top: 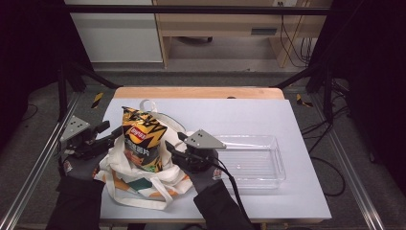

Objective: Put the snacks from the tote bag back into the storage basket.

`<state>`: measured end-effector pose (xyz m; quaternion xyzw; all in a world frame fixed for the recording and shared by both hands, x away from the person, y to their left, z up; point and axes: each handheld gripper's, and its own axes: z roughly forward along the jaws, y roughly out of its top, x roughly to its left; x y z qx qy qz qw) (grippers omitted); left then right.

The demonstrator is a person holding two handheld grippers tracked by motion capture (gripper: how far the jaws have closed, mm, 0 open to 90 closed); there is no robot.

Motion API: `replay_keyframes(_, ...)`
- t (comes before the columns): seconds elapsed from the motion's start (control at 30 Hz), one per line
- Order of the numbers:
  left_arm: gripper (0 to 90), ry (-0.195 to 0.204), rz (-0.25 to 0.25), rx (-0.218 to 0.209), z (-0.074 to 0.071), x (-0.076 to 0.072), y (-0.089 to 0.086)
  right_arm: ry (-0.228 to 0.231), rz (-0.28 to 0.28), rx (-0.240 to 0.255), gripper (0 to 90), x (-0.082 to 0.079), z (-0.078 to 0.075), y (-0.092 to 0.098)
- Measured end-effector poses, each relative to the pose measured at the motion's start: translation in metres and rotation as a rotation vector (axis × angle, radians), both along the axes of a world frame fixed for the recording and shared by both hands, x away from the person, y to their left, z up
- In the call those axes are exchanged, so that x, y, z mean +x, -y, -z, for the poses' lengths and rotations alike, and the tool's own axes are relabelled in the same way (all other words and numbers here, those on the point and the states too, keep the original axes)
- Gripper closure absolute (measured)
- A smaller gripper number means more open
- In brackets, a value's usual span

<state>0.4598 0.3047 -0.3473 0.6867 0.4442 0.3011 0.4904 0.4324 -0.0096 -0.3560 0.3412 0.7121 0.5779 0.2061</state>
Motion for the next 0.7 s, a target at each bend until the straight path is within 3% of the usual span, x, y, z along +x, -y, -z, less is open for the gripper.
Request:
replay_keyframes(0.3, 47.4, -0.019, -0.002, -0.028, 0.005, 0.021, 0.002, -0.016, -0.018, -0.011, 50.7, 0.01, -0.003, -0.014)
replay_keyframes(0.43, 49.0, -0.032, -0.006, -0.02, 0.009, 0.027, 0.003, -0.027, -0.023, -0.009, 51.1, 0.015, -0.002, -0.02)
replay_keyframes(0.7, 57.9, -0.045, 0.007, -0.044, 0.013, 0.034, -0.001, -0.056, -0.015, -0.018, 54.3, 0.027, 0.002, -0.031)
